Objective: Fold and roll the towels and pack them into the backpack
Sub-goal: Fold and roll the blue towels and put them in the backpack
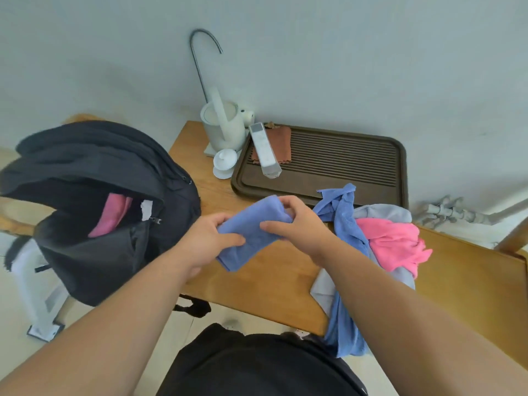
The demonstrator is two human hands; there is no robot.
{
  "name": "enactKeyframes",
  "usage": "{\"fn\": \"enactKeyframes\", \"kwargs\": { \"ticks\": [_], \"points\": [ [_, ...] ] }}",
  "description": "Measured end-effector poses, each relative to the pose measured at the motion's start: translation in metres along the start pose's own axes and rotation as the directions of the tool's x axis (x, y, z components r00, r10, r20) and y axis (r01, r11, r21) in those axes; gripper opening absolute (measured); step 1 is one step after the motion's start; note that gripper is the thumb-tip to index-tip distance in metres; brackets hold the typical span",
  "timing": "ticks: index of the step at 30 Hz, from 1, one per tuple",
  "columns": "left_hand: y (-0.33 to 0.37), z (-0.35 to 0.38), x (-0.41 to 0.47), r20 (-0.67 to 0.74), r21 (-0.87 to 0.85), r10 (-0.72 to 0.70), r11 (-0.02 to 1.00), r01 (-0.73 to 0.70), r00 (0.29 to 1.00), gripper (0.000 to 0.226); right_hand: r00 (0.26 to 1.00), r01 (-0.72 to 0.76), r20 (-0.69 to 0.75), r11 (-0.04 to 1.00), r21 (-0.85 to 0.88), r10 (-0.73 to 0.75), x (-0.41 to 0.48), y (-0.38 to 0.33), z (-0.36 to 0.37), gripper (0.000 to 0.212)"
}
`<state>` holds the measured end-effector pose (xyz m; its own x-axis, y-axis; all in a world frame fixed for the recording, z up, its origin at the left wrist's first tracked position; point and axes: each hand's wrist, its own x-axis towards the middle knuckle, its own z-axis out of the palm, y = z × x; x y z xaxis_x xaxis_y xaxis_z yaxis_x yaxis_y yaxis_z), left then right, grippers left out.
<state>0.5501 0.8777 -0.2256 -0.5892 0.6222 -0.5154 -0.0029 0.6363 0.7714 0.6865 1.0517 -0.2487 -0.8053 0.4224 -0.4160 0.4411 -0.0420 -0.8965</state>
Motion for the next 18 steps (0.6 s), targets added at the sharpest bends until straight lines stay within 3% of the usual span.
{"fn": "enactKeyframes", "kwargs": {
  "ticks": [5,11,14,18],
  "points": [
    [0.008,-0.041,-0.008,0.046,-0.179,0.082,0.981,-0.072,0.996,0.038,1.0,0.019,0.014,0.944,0.33,-0.025,-0.001,-0.035,0.024,0.042],
    [-0.007,-0.096,-0.008,0.113,0.022,0.155,0.987,-0.159,0.981,0.032,0.986,0.119,-0.161,0.895,0.429,-0.054,0.008,-0.065,0.095,0.052],
    [-0.023,-0.131,-0.013,0.141,-0.041,0.2,0.98,-0.196,0.97,0.031,0.947,0.172,-0.322,0.839,0.516,0.003,0.013,-0.075,0.146,0.057],
    [-0.041,-0.17,-0.027,0.136,-0.125,0.266,0.96,-0.25,0.954,0.029,0.934,0.201,-0.356,0.776,0.598,0.032,0.014,-0.091,0.215,0.049]
  ]
}}
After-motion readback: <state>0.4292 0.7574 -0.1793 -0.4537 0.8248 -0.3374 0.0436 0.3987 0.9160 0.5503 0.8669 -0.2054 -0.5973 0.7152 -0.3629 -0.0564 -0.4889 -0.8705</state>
